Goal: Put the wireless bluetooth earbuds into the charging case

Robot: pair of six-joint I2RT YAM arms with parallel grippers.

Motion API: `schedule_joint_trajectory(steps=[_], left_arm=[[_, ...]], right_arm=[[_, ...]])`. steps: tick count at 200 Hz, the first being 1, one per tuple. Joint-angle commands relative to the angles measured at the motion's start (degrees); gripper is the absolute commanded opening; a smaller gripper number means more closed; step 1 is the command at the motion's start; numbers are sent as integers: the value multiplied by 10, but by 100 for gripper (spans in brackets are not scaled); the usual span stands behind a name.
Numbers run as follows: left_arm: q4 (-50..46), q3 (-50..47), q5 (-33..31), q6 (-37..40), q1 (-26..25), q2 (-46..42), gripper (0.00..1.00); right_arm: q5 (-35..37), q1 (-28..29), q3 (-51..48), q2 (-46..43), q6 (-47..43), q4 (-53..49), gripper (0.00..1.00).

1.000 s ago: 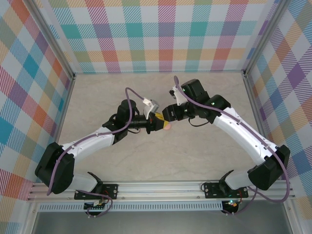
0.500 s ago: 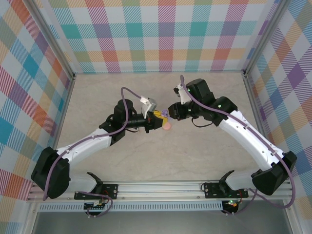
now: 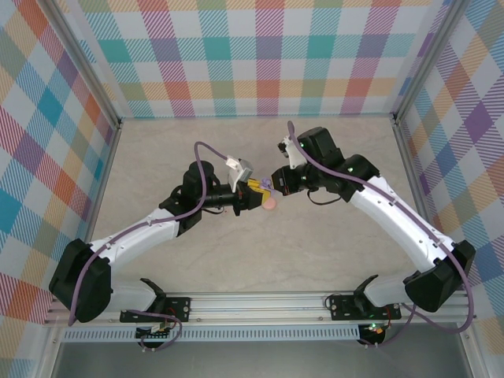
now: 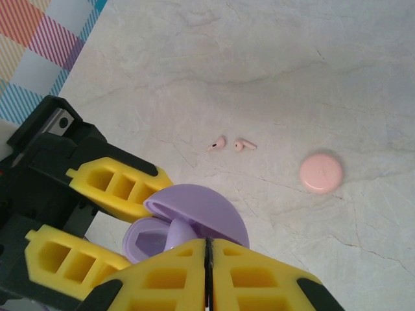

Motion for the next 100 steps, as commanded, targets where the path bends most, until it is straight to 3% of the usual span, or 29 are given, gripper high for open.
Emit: schedule_joint_trajectory(steps=[1,67,100], left_arm=[[21,-7,24,13,-8,-18,11],[12,-2,33,19,-10,-13,11],[7,0,14,15,-10,-13,11]], right_arm=[[-16,-1,17,7,-5,-10,10],[-55,0,22,13,-17,-13,13],[-7,0,24,8,-6,-22,17]])
